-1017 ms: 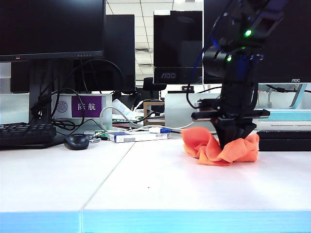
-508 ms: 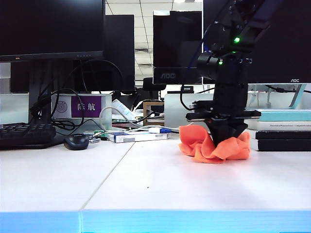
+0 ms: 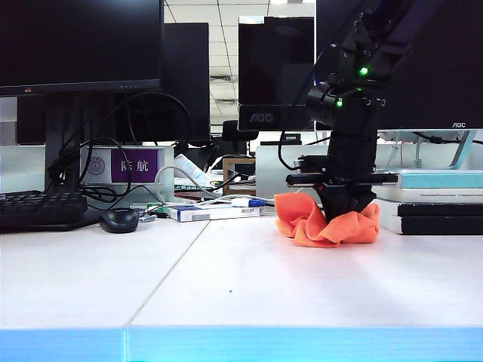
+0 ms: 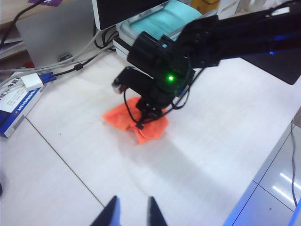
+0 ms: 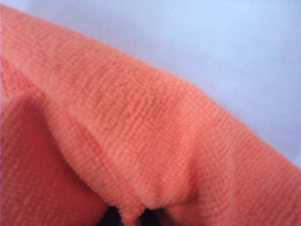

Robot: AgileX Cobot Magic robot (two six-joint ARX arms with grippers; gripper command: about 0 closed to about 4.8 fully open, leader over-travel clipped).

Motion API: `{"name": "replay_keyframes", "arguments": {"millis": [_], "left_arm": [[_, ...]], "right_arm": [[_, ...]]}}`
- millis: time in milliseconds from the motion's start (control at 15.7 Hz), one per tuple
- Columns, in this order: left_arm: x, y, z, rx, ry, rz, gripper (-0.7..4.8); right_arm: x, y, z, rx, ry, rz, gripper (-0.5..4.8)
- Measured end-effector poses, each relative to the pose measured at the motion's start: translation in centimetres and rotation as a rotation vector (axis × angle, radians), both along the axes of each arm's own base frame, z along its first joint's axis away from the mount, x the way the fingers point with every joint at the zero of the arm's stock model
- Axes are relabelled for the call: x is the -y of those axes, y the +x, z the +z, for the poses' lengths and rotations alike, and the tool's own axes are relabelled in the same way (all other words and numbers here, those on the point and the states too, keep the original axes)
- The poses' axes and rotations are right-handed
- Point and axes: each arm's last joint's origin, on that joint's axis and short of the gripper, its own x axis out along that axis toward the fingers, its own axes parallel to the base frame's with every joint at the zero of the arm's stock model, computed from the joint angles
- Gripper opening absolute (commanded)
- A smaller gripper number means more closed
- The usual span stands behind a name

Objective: Wipe the table from back to front using the rag.

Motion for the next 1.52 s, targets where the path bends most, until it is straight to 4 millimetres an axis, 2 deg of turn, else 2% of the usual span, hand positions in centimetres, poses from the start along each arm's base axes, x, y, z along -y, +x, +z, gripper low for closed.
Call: {"name": "replay_keyframes", "arguments": {"millis": [826,1525], "left_arm": [[0.0,0.0,-0.1,-0.013,0.006,-0.002,0.85],[0.0,-0.1,-0.1,-0.015,0.007,-0.002,0.84]], "right_arm": [[-0.7,4.5,0.0,0.047,-0.001,-0.010,-0.06],[-1.2,6.5,-0.8,0.192,0.038,-0.016,-0.06]]}}
